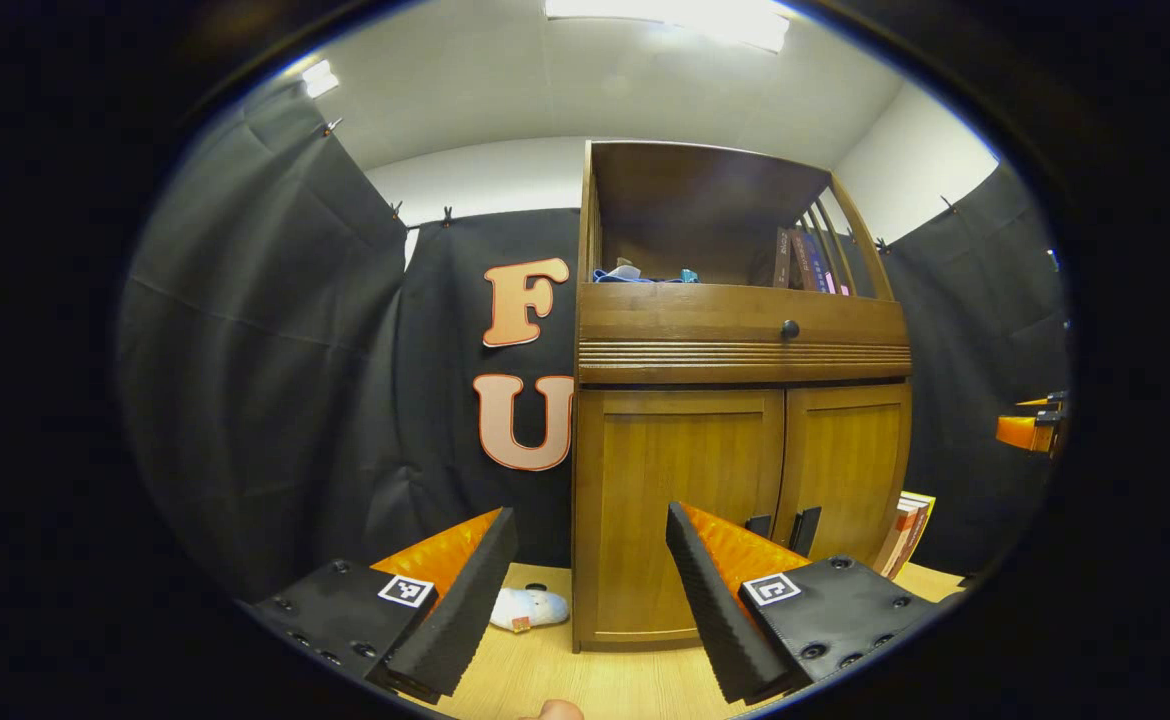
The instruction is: Open the right door of the double-door shoe cabinet with the right hand, and open the left door with the left hand.
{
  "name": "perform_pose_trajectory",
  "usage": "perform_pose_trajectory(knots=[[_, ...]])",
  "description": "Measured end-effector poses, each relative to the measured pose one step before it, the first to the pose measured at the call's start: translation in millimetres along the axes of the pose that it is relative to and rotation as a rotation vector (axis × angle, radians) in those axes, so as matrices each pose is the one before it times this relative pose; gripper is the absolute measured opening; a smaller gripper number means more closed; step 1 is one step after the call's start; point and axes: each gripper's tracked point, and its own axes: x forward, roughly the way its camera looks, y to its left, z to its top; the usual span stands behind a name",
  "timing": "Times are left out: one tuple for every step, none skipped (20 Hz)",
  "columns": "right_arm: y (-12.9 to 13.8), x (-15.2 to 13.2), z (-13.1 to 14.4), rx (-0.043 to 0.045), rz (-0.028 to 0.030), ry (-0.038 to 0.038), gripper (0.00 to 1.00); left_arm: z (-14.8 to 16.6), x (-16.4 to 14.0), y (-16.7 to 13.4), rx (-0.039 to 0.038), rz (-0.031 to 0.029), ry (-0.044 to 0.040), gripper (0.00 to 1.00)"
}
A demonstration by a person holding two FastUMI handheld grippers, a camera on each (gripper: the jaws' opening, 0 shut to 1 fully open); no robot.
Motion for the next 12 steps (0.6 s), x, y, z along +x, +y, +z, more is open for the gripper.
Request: perform_pose_trajectory(knots=[[0.07,-1.83,-0.61,-0.00079,0.00017,-0.00019,0.94,0.13,-2.02,0.73,0.00076,0.00109,0.00112,0.99],[-0.3,-0.74,-0.44,-0.00108,-0.00053,-0.00154,0.94,0.88,-1.23,0.23,-0.00016,0.00071,-0.00237,0.99],[-0.22,-0.65,-0.09,-0.00057,-0.00149,-0.00148,0.94,0.98,-1.15,-1.11,0.00036,-0.00101,-0.00365,0.96],[1.05,0.41,-3.38,0.00021,0.00031,0.00228,0.94,0.63,-1.07,0.43,0.00071,0.00098,-0.00198,0.99],[0.98,-0.27,-3.27,0.0025,0.00098,0.00418,0.94,1.08,-0.84,0.18,0.00126,0.00065,-0.00256,0.99],[2.4,0.49,-5.41,0.00508,0.00474,0.0079,0.94,0.51,-1.46,-0.16,0.00216,-0.00062,-0.00174,0.99],[4.3,1.4,-5.39,0.00854,0.00941,0.00713,0.99,0.56,-2.55,-0.9,0.00205,0.00025,-0.00227,0.99],[2.55,2.05,-5.52,0.00742,0.00034,0.00429,0.94,1.04,-1.22,0.29,0.0021,-0.00134,-0.00257,0.99],[2.15,2.6,-4.98,0.00011,-0.00175,0.00258,0.94,0.13,-1.21,-0.69,0.00222,-0.0018,-0.00179,0.99],[3.65,3.77,-5.11,-0.0023,-0.00314,-0.00194,0.94,0.09,-1.92,-0.68,0.00292,-0.00321,-0.00044,0.99],[5.56,4.36,-4.59,0.00269,-0.00397,-0.00276,0.94,-1.3,-1.06,-0.35,0.00231,-0.00176,-0.00061,0.99],[8.45,5.92,-7.76,0.00867,-0.00224,0.00114,0.94,-0.46,-1.08,-0.13,0.00246,-0.00098,0.00042,0.99]])
